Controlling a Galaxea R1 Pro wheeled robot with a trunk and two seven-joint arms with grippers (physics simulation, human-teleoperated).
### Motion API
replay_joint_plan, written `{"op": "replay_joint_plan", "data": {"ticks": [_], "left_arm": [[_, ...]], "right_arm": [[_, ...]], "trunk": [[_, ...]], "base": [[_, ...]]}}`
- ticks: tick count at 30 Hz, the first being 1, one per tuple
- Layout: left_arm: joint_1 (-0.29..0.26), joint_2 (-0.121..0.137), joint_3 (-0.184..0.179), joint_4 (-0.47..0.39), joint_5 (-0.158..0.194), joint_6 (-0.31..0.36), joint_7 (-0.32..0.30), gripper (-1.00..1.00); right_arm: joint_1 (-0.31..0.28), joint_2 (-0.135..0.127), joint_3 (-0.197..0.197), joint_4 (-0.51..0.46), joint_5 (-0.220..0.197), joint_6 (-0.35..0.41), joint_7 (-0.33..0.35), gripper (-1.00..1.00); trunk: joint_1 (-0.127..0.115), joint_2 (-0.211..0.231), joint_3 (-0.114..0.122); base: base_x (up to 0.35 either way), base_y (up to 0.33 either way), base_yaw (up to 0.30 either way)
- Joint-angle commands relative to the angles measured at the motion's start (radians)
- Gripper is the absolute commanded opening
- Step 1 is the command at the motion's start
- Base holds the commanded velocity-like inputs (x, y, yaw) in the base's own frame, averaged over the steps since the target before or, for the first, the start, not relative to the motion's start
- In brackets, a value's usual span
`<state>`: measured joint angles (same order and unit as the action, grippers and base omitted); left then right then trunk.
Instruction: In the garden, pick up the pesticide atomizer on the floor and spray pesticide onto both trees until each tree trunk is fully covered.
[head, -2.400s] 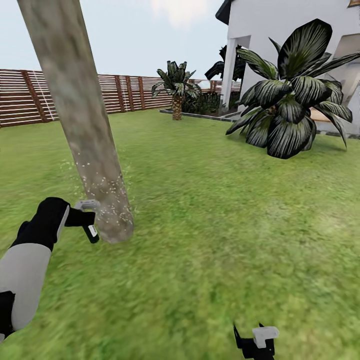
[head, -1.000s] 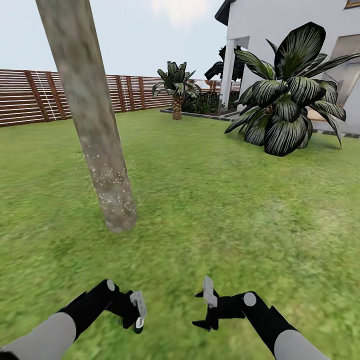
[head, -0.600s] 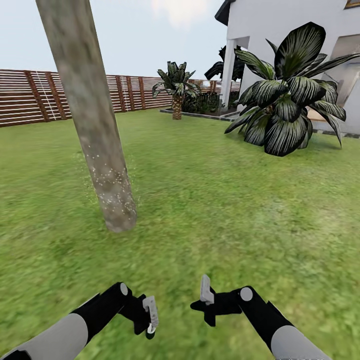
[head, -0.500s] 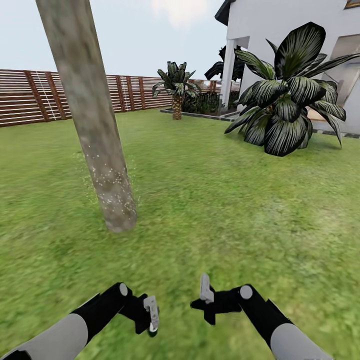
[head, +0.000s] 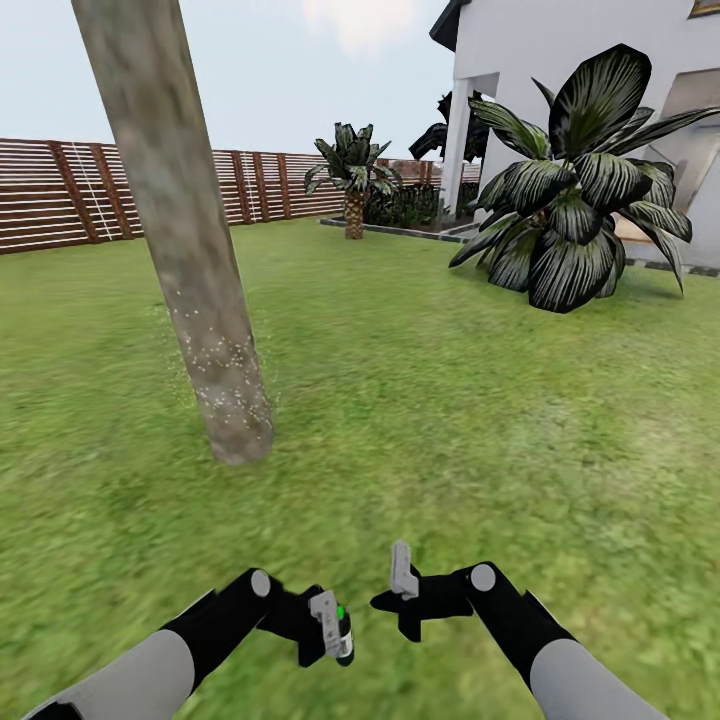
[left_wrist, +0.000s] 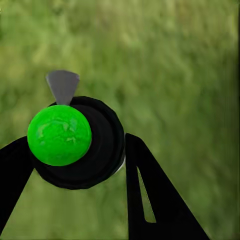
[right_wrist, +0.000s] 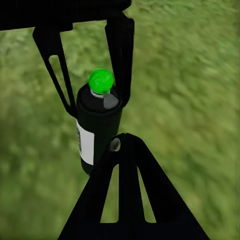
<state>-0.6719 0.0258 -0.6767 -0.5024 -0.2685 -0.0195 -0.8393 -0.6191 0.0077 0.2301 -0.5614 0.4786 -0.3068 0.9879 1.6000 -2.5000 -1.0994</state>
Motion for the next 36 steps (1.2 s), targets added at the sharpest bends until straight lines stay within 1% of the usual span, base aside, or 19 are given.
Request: {"op": "replay_joint_plan", "data": {"ticks": [1, 3, 5, 8, 12, 15, 19, 29, 36], "left_arm": [[0.0, -0.001, 0.0, 0.0, 0.01, -0.003, 0.0, -1.0], [0.0, -0.001, 0.0, -0.001, 0.025, -0.006, -0.001, -1.0], [0.0, -0.003, 0.0, -0.001, 0.03, -0.007, -0.002, -1.0], [0.0, -0.01, 0.0, -0.001, 0.031, -0.009, -0.012, -1.0], [0.0, -0.026, 0.0, 0.007, 0.033, -0.053, -0.015, -1.0], [0.0, -0.029, 0.0, 0.014, 0.034, -0.057, -0.015, -1.0], [0.0, -0.042, 0.001, 0.015, 0.032, -0.057, -0.015, -1.0], [-0.001, -0.052, 0.005, 0.015, 0.031, -0.056, -0.003, -1.0], [-0.001, -0.053, 0.005, 0.015, 0.031, -0.056, -0.001, -1.0]], "right_arm": [[0.0, 0.0, 0.0, 0.001, 0.0, 0.0, 0.0, -1.0], [0.0, 0.0, 0.0, 0.001, 0.001, 0.0, 0.0, -1.0], [0.001, 0.0, 0.0, 0.001, 0.001, 0.0, 0.0, -1.0], [0.0, 0.0, 0.0, 0.002, 0.002, 0.0, 0.0, -1.0], [0.0, 0.0, 0.0, 0.002, 0.003, 0.0, -0.001, -1.0], [0.0, -0.001, 0.0, 0.002, 0.003, 0.0, -0.001, -1.0], [0.0, 0.0, 0.0, 0.002, 0.003, 0.0, -0.002, -1.0], [0.0, -0.001, 0.0, 0.002, 0.005, 0.0, -0.002, -1.0], [0.0, -0.001, 0.0, 0.002, 0.006, 0.0, -0.002, -1.0]], "trunk": [[0.0, 0.0, 0.0], [0.0, 0.0, 0.0], [0.0, 0.0, 0.0], [0.0, 0.0, 0.0], [0.0, 0.0, 0.0], [0.0, 0.0, 0.0], [0.0, 0.0, 0.0], [0.0, 0.0, 0.0], [0.0, 0.0, 0.0]], "base": [[0.0, 0.0, 0.0], [0.0, 0.0, 0.0], [0.0, 0.0, 0.0], [0.0, 0.0, 0.0], [0.0, 0.0, 0.0], [0.0, 0.0, 0.0], [0.0, 0.0, 0.0], [0.0, 0.0, 0.0], [0.0, 0.0, 0.0]]}}
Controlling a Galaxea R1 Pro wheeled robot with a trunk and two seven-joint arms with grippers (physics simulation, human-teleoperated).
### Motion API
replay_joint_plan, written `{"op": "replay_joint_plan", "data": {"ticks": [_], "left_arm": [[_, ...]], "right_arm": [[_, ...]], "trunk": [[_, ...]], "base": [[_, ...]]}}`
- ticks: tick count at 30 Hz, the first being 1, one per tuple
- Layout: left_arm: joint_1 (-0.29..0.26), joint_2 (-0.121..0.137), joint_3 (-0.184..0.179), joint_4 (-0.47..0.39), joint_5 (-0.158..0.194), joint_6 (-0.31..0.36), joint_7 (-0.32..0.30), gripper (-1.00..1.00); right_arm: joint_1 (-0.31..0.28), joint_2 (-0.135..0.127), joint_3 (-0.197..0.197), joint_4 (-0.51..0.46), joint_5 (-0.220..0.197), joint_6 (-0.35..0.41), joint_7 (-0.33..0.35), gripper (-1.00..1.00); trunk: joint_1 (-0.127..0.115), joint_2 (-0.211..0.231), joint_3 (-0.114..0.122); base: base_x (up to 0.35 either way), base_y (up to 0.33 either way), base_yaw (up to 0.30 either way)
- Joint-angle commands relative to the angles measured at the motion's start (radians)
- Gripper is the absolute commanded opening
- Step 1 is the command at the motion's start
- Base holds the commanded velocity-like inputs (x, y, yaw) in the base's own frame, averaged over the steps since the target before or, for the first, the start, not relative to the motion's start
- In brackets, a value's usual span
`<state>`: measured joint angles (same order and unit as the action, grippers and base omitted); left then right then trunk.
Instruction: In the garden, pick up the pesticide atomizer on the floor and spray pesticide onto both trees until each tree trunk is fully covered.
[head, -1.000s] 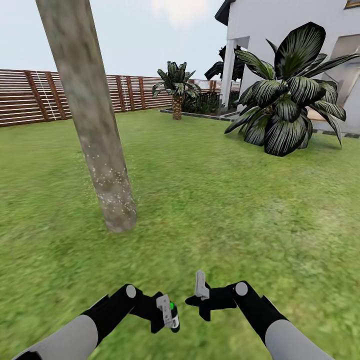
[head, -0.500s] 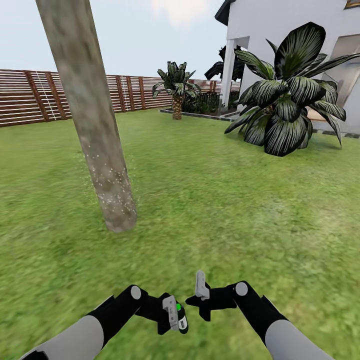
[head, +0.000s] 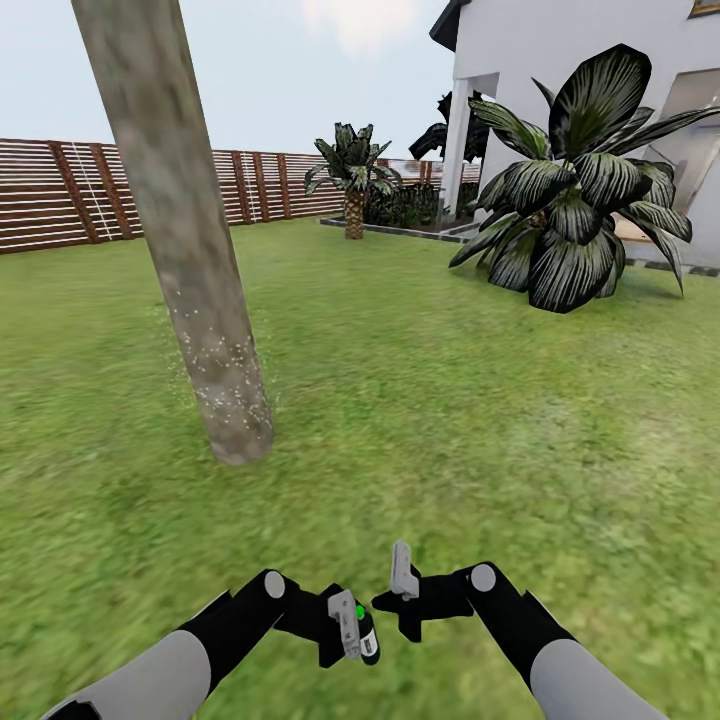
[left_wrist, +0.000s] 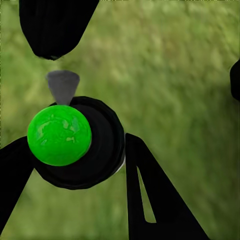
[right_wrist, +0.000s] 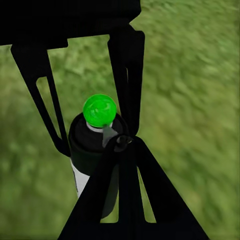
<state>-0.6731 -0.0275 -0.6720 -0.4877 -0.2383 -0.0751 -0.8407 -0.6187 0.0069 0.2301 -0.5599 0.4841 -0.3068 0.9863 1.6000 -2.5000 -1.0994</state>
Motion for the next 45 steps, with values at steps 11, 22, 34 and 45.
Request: {"op": "replay_joint_plan", "data": {"ticks": [11, 22, 34, 45], "left_arm": [[0.0, -0.006, 0.003, 0.0, 0.0, 0.0, 0.002, -1.0], [0.0, -0.015, 0.003, 0.0, -0.001, 0.002, 0.023, -1.0], [-0.001, -0.004, 0.049, 0.0, -0.001, -0.005, 0.021, -1.0], [0.007, 0.149, 0.058, 0.108, -0.003, -0.056, 0.018, -1.0]], "right_arm": [[0.0, 0.0, 0.0, 0.0, 0.0, 0.0, 0.0, -1.0], [0.0, 0.0, 0.0, 0.0, -0.001, 0.0, 0.0, -1.0], [0.0, 0.0, 0.0, 0.0, 0.001, 0.0, 0.0, -1.0], [0.0, -0.001, 0.0, 0.007, 0.003, 0.0, 0.0, -1.0]], "trunk": [[0.0, 0.0, 0.0], [0.0, 0.0, 0.0], [0.0, 0.0, 0.0], [0.0, 0.0, 0.0]], "base": [[0.0, 0.0, 0.0], [0.0, 0.0, 0.0], [0.0, 0.0, 0.0], [0.0, 0.0, 0.0]]}}
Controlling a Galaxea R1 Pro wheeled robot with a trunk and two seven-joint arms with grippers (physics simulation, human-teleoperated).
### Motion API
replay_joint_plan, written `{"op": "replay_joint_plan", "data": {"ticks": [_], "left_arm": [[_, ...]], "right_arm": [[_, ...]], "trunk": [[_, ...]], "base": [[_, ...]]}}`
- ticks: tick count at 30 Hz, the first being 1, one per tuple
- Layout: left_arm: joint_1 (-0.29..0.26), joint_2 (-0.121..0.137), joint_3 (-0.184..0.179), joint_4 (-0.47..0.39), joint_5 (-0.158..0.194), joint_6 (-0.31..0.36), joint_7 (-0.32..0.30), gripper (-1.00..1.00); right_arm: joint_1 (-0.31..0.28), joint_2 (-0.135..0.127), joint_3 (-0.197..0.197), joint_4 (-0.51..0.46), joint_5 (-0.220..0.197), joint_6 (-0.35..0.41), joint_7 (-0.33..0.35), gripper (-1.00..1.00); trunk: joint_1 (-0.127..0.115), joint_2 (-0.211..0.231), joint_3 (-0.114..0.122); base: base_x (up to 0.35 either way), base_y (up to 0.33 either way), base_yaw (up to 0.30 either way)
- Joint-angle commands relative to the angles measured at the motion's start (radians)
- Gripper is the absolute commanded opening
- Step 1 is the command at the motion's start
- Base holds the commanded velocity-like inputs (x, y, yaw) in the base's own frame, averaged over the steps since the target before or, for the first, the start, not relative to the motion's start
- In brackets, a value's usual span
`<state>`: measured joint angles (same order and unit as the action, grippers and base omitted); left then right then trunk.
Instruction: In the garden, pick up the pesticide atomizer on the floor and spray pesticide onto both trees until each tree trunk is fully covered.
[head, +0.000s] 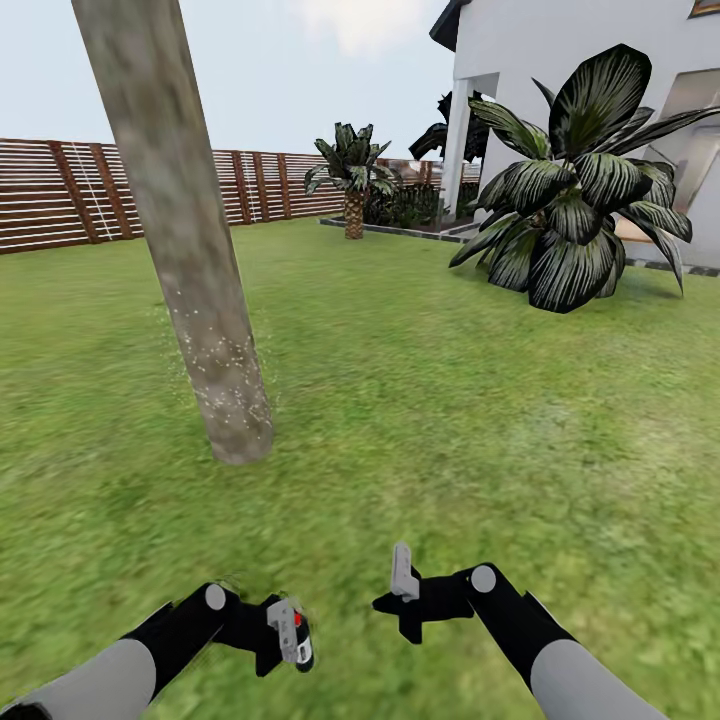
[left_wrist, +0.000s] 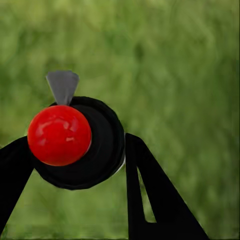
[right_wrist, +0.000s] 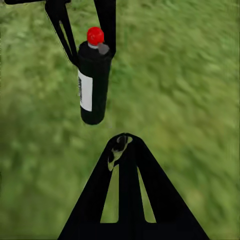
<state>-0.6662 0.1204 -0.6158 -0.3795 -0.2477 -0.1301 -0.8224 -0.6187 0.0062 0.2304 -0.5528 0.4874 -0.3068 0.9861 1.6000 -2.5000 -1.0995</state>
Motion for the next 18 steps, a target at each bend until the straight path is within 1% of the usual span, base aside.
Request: {"op": "replay_joint_plan", "data": {"ticks": [1, 4, 5, 6, 7, 8, 9, 10, 11, 12, 13, 14, 15, 16, 17, 18], "left_arm": [[0.001, 0.025, 0.002, 0.021, 0.007, -0.017, 0.001, -1.0], [0.002, 0.1, 0.002, 0.085, 0.016, -0.033, 0.005, -1.0], [0.002, 0.121, 0.004, 0.128, 0.051, -0.034, 0.013, -1.0], [0.003, 0.127, 0.007, 0.155, 0.084, -0.034, 0.032, -1.0], [0.003, 0.133, 0.01, 0.178, 0.12, -0.034, 0.066, -1.0], [0.004, 0.137, 0.011, 0.202, 0.158, -0.035, 0.117, -1.0], [0.02, 0.139, 0.016, 0.216, 0.192, -0.034, 0.182, -1.0], [0.033, 0.14, 0.032, 0.221, 0.261, -0.033, 0.273, -1.0], [0.042, 0.14, 0.048, 0.223, 0.351, -0.034, 0.362, -1.0], [0.057, 0.137, 0.056, 0.22, 0.425, -0.035, 0.443, -1.0], [0.065, 0.132, 0.059, 0.218, 0.464, -0.035, 0.5, -1.0], [0.07, 0.127, 0.06, 0.217, 0.496, -0.036, 0.565, -1.0], [0.078, 0.11, 0.062, 0.22, 0.526, -0.042, 0.631, -1.0], [0.097, 0.08, 0.064, 0.222, 0.56, -0.07, 0.71, -1.0], [0.112, 0.067, 0.065, 0.222, 0.578, -0.094, 0.752, -1.0], [0.147, 0.051, 0.066, 0.222, 0.615, -0.154, 0.837, -1.0]], "right_arm": [[-0.001, 0.0, 0.001, 0.002, 0.0, -0.001, -0.001, -1.0], [0.0, -0.002, 0.001, 0.007, 0.0, -0.002, -0.004, -1.0], [0.0, -0.005, 0.001, 0.008, 0.001, -0.002, -0.004, -1.0], [0.0, -0.008, 0.0, 0.008, 0.001, -0.003, -0.004, -1.0], [0.0, -0.011, 0.0, 0.01, 0.0, -0.003, -0.005, -1.0], [0.001, -0.013, 0.0, 0.019, 0.0, -0.003, -0.006, 1.0], [0.001, -0.015, -0.003, 0.053, -0.002, -0.003, -0.006, 1.0], [0.001, -0.016, -0.004, 0.091, -0.002, -0.003, -0.007, 1.0], [0.001, -0.017, -0.006, 0.128, -0.003, -0.004, -0.026, 1.0], [0.001, -0.022, -0.006, 0.156, -0.004, -0.005, -0.087, 1.0], [0.001, -0.033, -0.006, 0.174, -0.006, -0.005, -0.148, 1.0], [0.001, -0.044, -0.011, 0.204, -0.007, -0.005, -0.206, 1.0], [0.002, -0.049, -0.02, 0.25, -0.008, -0.006, -0.239, 1.0], [0.003, -0.055, -0.037, 0.309, -0.009, -0.009, -0.263, 1.0], [0.004, -0.062, -0.054, 0.335, -0.01, -0.015, -0.279, 1.0], [0.005, -0.088, -0.116, 0.369, -0.011, -0.047, -0.34, 1.0]], "trunk": [[0.0, 0.0, 0.0], [0.0, 0.0, 0.0], [0.0, 0.0, 0.0], [0.0, 0.0, 0.0], [0.0, 0.0, 0.0], [0.0, 0.0, 0.0], [0.0, 0.0, 0.0], [0.0, 0.0, 0.0], [0.0, 0.0, 0.0], [0.0, 0.0, 0.0], [0.0, 0.0, 0.0], [0.0, 0.0, 0.0], [0.0, 0.0, 0.0], [0.0, 0.0, 0.0], [0.0, 0.0, 0.0], [0.0, 0.0, 0.0]], "base": [[0.0, 0.0, 0.0], [0.0, 0.0, 0.0], [0.0, 0.0, 0.0], [0.0, 0.0, 0.0], [0.0, 0.0, 0.0], [0.0, 0.0, 0.0], [0.0, 0.0, 0.0], [0.0, 0.0, 0.0], [0.0, 0.0, 0.0], [0.0, 0.0, 0.0], [0.0, 0.0, 0.0], [0.0, 0.0, 0.0], [0.0, 0.0, 0.0], [0.0, 0.0, 0.0], [0.0, 0.0, 0.0], [0.0, 0.0, 0.0]]}}
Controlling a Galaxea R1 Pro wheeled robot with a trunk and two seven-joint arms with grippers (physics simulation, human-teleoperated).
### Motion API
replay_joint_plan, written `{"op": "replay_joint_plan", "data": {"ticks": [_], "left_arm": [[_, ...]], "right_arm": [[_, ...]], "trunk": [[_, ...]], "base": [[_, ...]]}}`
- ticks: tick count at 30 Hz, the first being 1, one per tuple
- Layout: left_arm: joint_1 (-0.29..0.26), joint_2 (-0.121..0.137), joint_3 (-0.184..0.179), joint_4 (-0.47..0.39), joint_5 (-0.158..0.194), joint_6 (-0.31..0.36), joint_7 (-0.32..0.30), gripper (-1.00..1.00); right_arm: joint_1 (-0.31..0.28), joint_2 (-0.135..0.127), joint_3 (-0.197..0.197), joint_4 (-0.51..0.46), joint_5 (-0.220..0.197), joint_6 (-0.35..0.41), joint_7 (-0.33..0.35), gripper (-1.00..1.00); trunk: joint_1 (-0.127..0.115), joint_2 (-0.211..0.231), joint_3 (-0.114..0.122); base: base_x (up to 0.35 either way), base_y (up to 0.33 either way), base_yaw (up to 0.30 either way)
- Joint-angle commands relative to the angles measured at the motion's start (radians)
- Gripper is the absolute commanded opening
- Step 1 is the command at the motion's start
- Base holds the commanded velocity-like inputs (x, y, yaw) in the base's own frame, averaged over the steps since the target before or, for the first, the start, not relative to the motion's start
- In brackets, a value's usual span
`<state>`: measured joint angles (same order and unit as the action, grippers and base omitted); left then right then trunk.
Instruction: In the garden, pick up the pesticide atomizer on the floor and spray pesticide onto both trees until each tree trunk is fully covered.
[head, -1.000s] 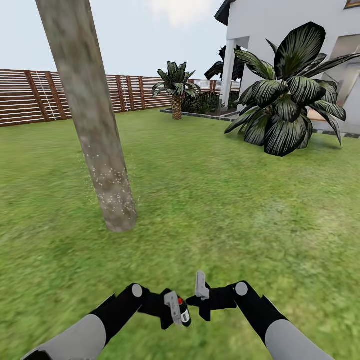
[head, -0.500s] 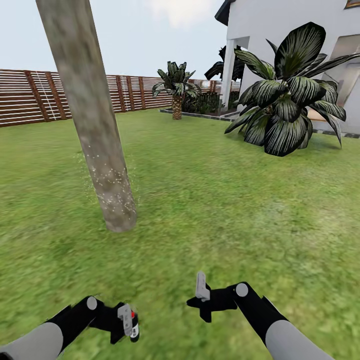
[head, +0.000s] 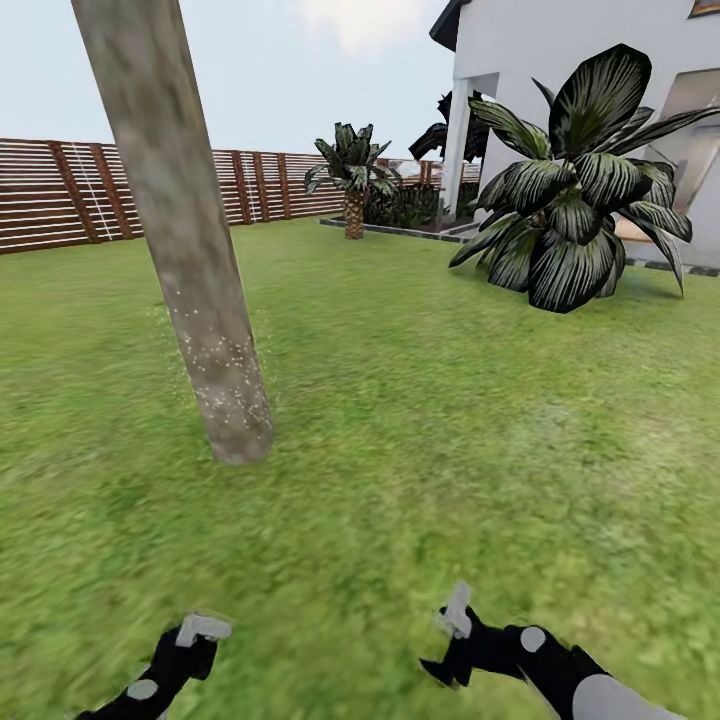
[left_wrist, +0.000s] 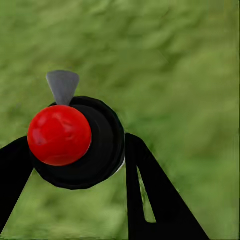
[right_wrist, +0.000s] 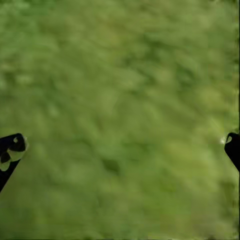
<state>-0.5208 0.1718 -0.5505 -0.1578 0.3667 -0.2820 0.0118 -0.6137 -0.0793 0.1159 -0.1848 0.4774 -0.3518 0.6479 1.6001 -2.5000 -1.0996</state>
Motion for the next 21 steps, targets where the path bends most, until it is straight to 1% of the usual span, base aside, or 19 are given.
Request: {"op": "replay_joint_plan", "data": {"ticks": [1, 2, 3, 4, 5, 6, 7, 8, 9, 10, 11, 12, 15, 21], "left_arm": [[0.024, -0.01, 0.001, 0.0, 0.027, -0.039, 0.053, -1.0], [0.039, -0.016, 0.002, 0.001, 0.042, -0.053, 0.071, -1.0], [0.075, -0.024, 0.02, 0.001, 0.126, -0.123, 0.095, -1.0], [0.088, -0.025, 0.027, 0.005, 0.174, -0.158, 0.101, -1.0], [0.107, -0.026, 0.029, 0.003, 0.191, -0.171, 0.102, -1.0], [0.116, -0.026, 0.029, 0.001, 0.196, -0.176, 0.102, -1.0], [0.121, -0.027, 0.029, 0.001, 0.199, -0.179, 0.103, -1.0], [0.126, -0.026, 0.03, 0.0, 0.201, -0.18, 0.103, -1.0], [0.129, -0.026, 0.032, 0.001, 0.203, -0.181, 0.103, -1.0], [0.135, -0.025, 0.033, 0.006, 0.205, -0.192, 0.103, -1.0], [0.135, -0.025, 0.034, 0.007, 0.204, -0.207, 0.103, -1.0], [0.136, -0.024, 0.035, 0.007, 0.204, -0.232, 0.103, -1.0], [0.136, -0.023, 0.035, 0.007, 0.204, -0.236, 0.103, -1.0], [0.136, -0.023, 0.035, 0.007, 0.204, -0.238, 0.103, -1.0]], "right_arm": [[0.008, -0.018, -0.078, 0.017, -0.001, -0.043, -0.074, 1.0], [0.03, -0.023, -0.139, 0.023, -0.001, -0.073, -0.138, 1.0], [0.137, -0.021, -0.264, 0.028, -0.003, -0.209, -0.403, 1.0], [0.195, -0.015, -0.283, 0.029, -0.005, -0.29, -0.554, 1.0], [0.221, -0.01, -0.288, 0.029, -0.007, -0.32, -0.659, 1.0], [0.231, -0.004, -0.291, 0.03, -0.022, -0.331, -0.723, 1.0], [0.236, 0.003, -0.292, 0.03, -0.055, -0.336, -0.763, 1.0], [0.239, 0.016, -0.292, 0.03, -0.124, -0.339, -0.788, 1.0], [0.242, 0.037, -0.291, 0.031, -0.231, -0.341, -0.8, 1.0], [0.244, 0.04, -0.292, 0.031, -0.243, -0.342, -0.804, 1.0], [0.244, 0.04, -0.292, 0.031, -0.244, -0.342, -0.804, 1.0], [0.244, 0.041, -0.292, 0.052, -0.246, -0.34, -0.804, 1.0], [0.244, 0.041, -0.294, 0.079, -0.248, -0.341, -0.804, 1.0], [0.244, 0.041, -0.294, 0.086, -0.249, -0.341, -0.804, 1.0]], "trunk": [[0.0, 0.0, 0.0], [0.0, 0.0, 0.0], [0.0, 0.0, 0.0], [0.0, 0.0, 0.0], [0.0, 0.0, 0.0], [0.0, 0.0, 0.0], [0.0, 0.0, 0.0], [0.0, 0.0, 0.0], [0.0, 0.0, 0.0], [0.0, 0.0, 0.0], [0.0, 0.0, 0.0], [0.0, 0.0, 0.0], [0.0, 0.0, 0.0], [0.0, 0.0, 0.0]], "base": [[0.0, 0.0, 0.0], [0.0, 0.0, 0.0], [0.0, 0.0, 0.0], [0.0, 0.0, 0.0], [0.0, 0.0, 0.0], [0.0, 0.0, 0.0], [0.0, 0.0, 0.0], [0.0, 0.0, 0.0], [0.0, 0.0, 0.0], [0.0, 0.0, -0.076], [0.0, 0.0, -0.178], [0.0, 0.0, -0.279], [0.0, 0.0, -0.292], [0.0, 0.0, -0.299]]}}
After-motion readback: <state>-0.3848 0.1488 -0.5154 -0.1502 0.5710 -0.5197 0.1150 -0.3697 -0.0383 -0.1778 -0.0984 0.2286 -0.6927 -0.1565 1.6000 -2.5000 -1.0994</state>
